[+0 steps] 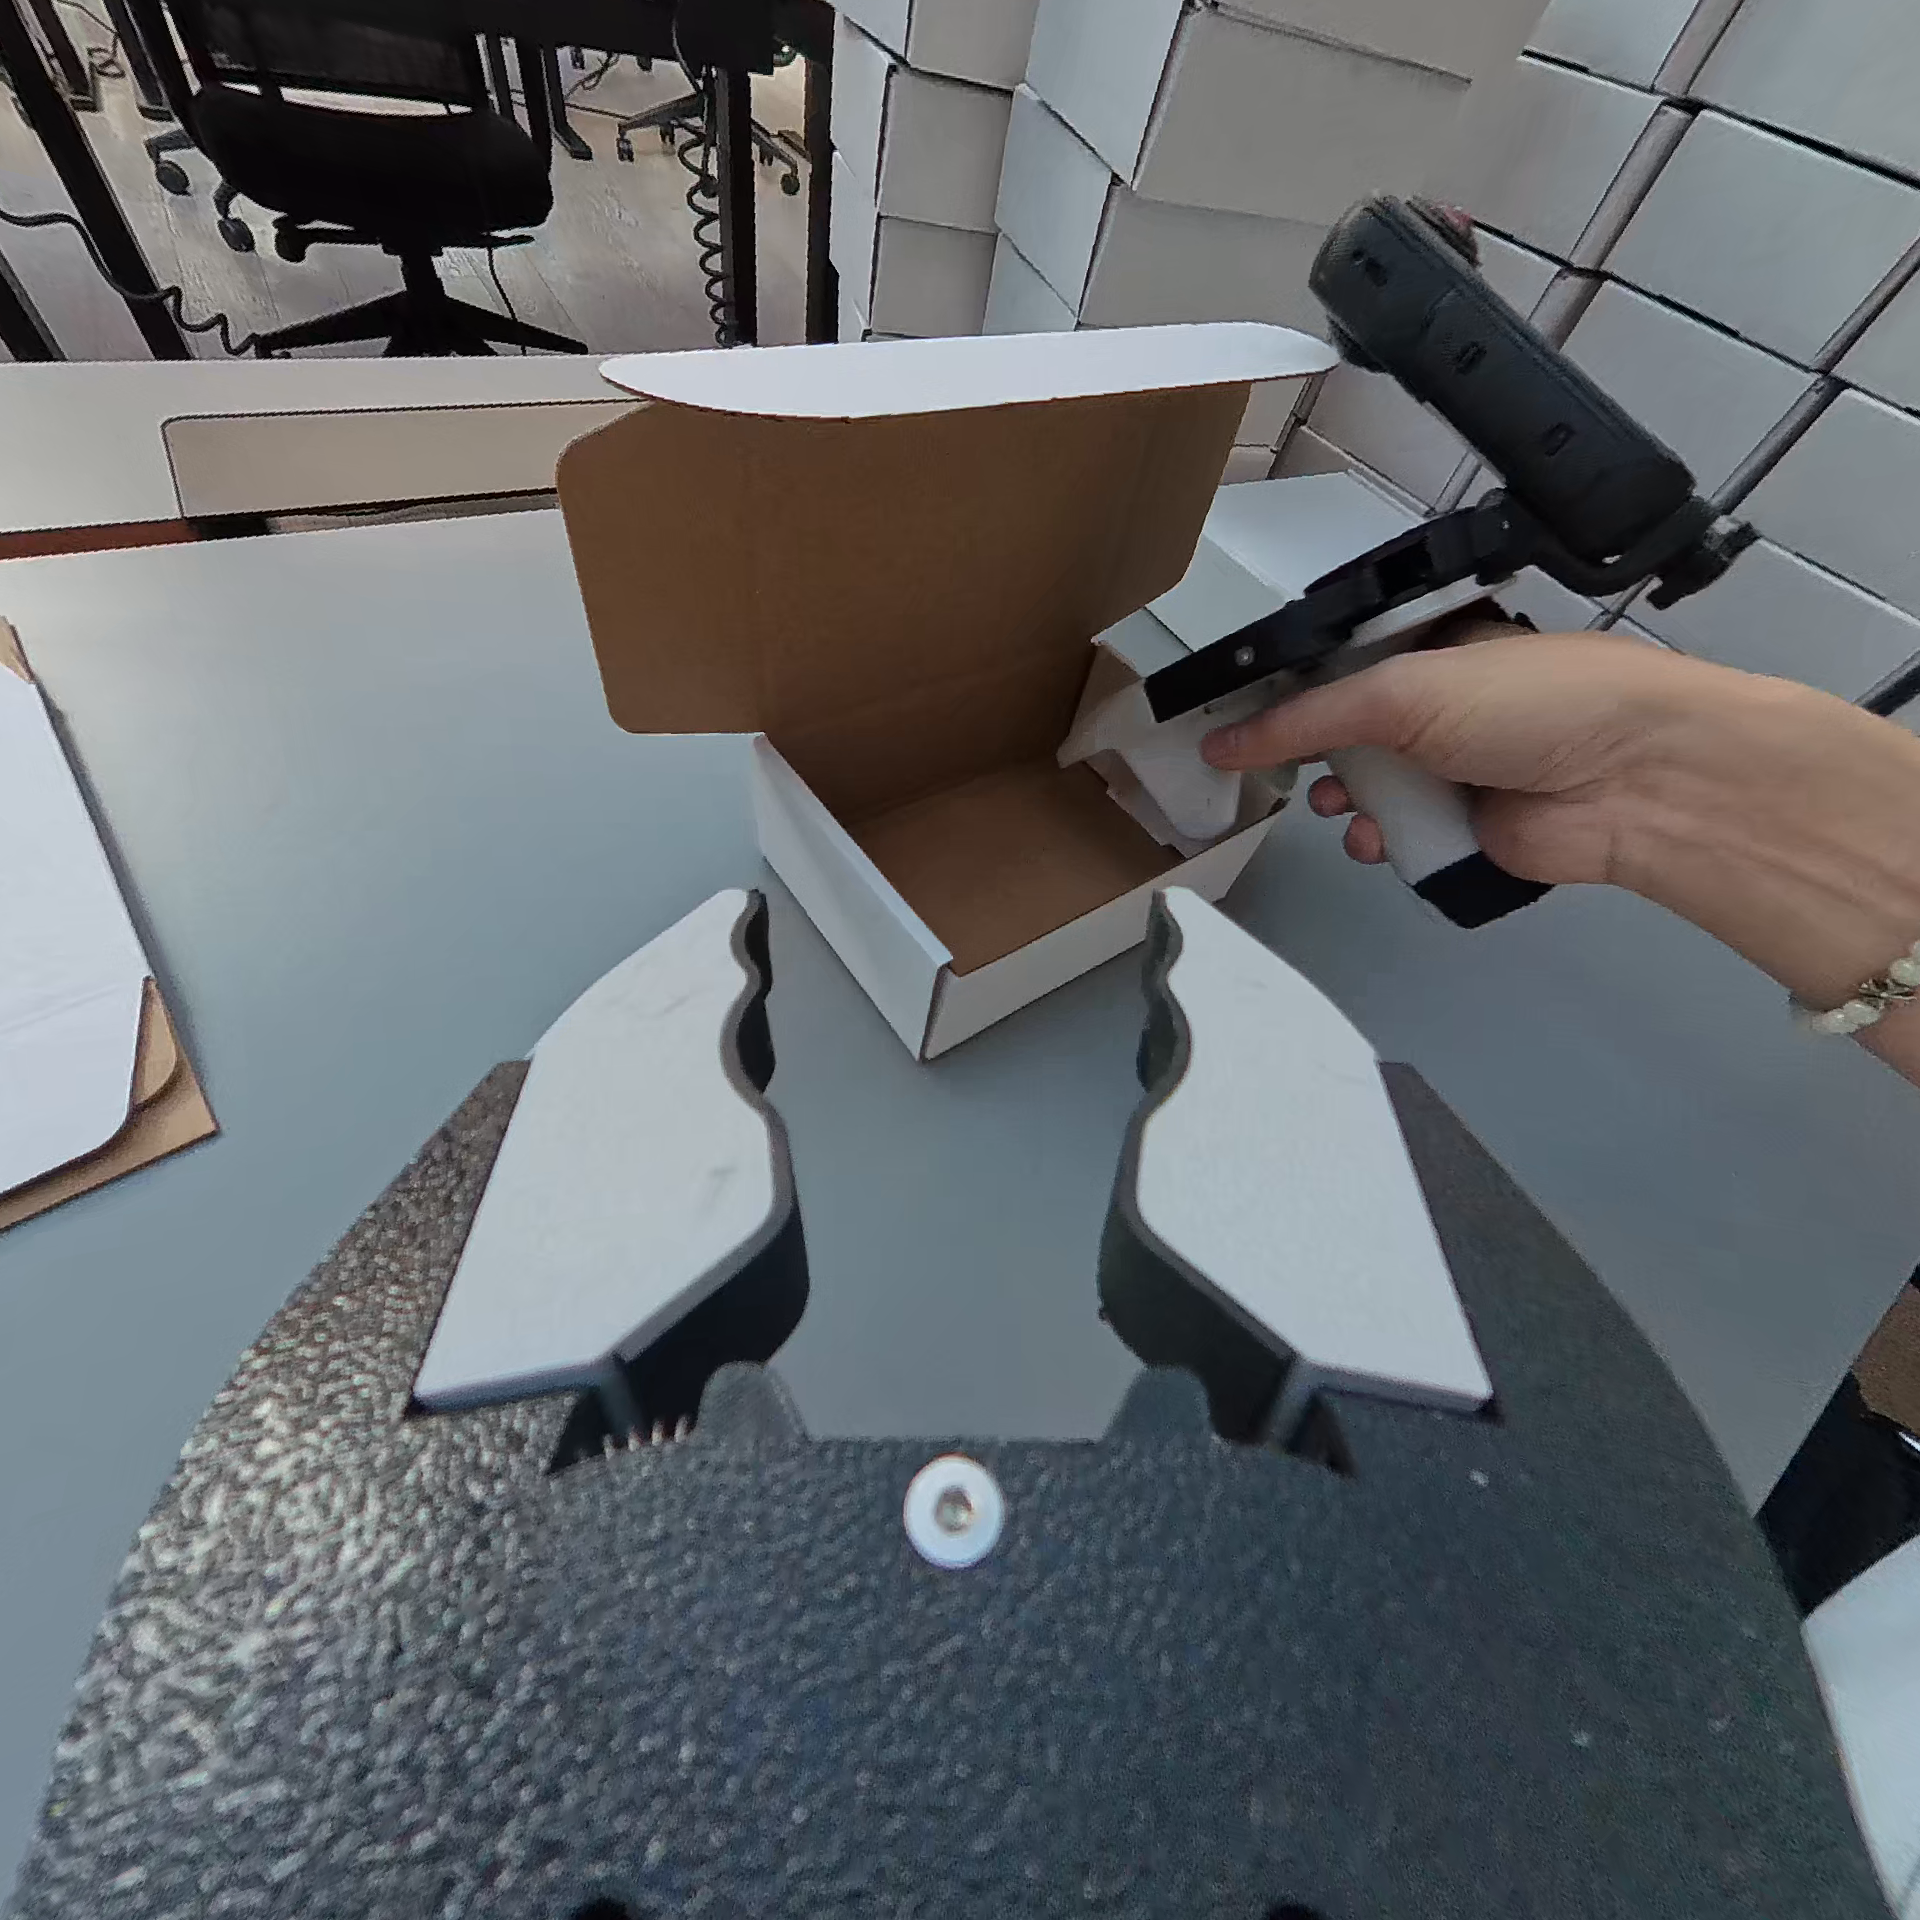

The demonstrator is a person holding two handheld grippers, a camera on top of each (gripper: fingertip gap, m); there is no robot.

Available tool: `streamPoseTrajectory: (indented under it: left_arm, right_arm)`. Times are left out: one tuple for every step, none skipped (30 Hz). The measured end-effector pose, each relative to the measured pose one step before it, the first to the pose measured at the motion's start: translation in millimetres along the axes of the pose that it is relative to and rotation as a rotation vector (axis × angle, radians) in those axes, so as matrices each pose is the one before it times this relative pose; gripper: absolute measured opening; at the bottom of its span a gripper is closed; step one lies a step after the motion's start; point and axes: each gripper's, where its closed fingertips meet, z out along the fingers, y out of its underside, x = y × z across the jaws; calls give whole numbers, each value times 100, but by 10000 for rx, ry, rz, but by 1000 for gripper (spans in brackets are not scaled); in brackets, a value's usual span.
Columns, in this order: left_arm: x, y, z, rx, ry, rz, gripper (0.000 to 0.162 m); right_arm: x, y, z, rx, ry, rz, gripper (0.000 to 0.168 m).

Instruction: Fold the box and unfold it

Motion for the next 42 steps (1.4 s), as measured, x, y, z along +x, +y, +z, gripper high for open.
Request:
streamPoseTrajectory:
  left_arm:
    - [-328,5,128,-37,8,207,68]
    - [-366,-105,155,-2,38,307,68]
    - [-467,-171,145,30,49,371,68]
    - [-554,-227,110,78,42,367,68]
    - [-463,-275,88,133,156,348,68]
    - [-297,-355,89,198,300,268,67]
    - [-127,-468,92,268,420,178,65]
    - [-113,-512,157,287,448,81,64]
    - [-341,-373,219,162,276,-55,64]
    - [-493,-240,339,4,100,-120,65]
    - [-404,-246,435,7,78,-6,66]
    - [-192,-245,457,48,128,96,66]
    - [20,-209,462,42,198,104,67]
    - [202,-155,422,28,259,114,68]
    - [240,-67,372,0,261,109,68]
    - [237,55,338,-64,231,79,69]
    - [246,104,329,-89,230,110,69]
    - [210,118,325,-56,215,197,67]
    - [181,140,342,-64,212,239,64]
    - [77,154,373,-105,191,176,62]
    - [-95,97,404,-109,111,53,60]
    - [-154,-11,416,-64,96,-20,59]
    - [-128,-109,391,-10,126,-53,58]
    - [-114,-166,361,29,134,-57,55]
    - [-33,-178,304,43,173,-42,52]
    - [48,-141,263,28,206,-28,50]
    - [-12,-59,211,-33,141,-27,47]
    - [-103,49,148,-108,67,-13,44]
    - [-45,67,87,-118,82,5,42]
    - [-1,-5,41,-58,77,14,40]
    - [-9,-74,13,-5,44,14,37]
    - [-20,-57,1,-8,46,8,33]
    - [57,-38,11,9,109,-13,30]
    - [98,-1,36,15,152,-50,28]
    - [65,70,59,-12,141,-54,27]
    - [11,134,43,-47,108,-25,25]
    - [-37,165,29,-84,84,-21,24]
    - [-17,156,13,-91,91,-23,22]
    - [-5,109,7,-54,93,-7,19]
    - [-21,35,4,-14,81,-1,15]
    - [50,18,18,1,111,14,12]
    - [76,-42,34,26,108,26,11]
  right_arm:
    - [-200,122,-366,122,-418,-406,64]
    - [-122,294,-461,62,-404,-592,75]
    - [-28,534,-532,-22,-353,-798,81]
    - [117,232,-590,231,-258,-832,86]
    - [138,79,-780,343,-271,-794,87]
    - [584,60,-885,335,13,-589,90]
    - [928,-133,-851,358,185,-453,91]
    - [969,-322,-770,390,165,-327,92]
    - [730,-405,-690,414,13,-147,95]
    - [123,-457,-619,395,-353,-1,92]
    - [-230,-287,-525,206,-512,126,91]
    - [-225,-52,-465,-30,-417,208,94]
    - [-319,67,-483,-114,-404,15,95]
    - [-140,210,-535,-145,-239,-263,94]
    - [281,122,-575,-71,37,-458,96]
    - [692,-98,-588,93,274,-520,99]
    - [896,-227,-515,215,308,-553,100]
    - [1013,-338,-351,321,253,-491,99]
    - [787,-381,-189,377,-5,-345,95]
    - [254,-379,-117,363,-411,-238,88]
    - [135,-444,-39,373,-487,-243,83]
    - [320,-528,37,415,-326,-297,77]
    - [460,-491,102,412,-197,-264,75]
    - [492,-408,173,374,-170,-69,74]
    - [180,-353,206,293,-379,162,68]
    - [-200,-291,196,219,-639,271,59]
    - [-277,-243,193,194,-663,258,56]
    - [-40,-344,183,252,-435,239,54]
    - [49,-326,159,233,-312,172,52]
    - [78,-287,131,159,-241,115,51]
    - [119,-311,112,136,-152,56,49]
    - [181,-220,106,69,-70,-23,47]
    - [88,0,103,-49,-111,-67,44]
    - [-78,222,108,-162,-232,-95,41]
    - [-42,352,103,-226,-205,-66,36]
    - [-16,388,51,-261,-165,-45,33]
    - [-5,230,-10,-172,-134,-12,32]
    - [122,-2,-60,-23,-25,12,31]
    - [115,-190,-115,98,-6,-13,28]
    - [85,-214,-113,136,-25,-28,24]
    - [124,-142,-54,93,1,-17,21]
    - [64,74,-11,-28,-43,-27,18]
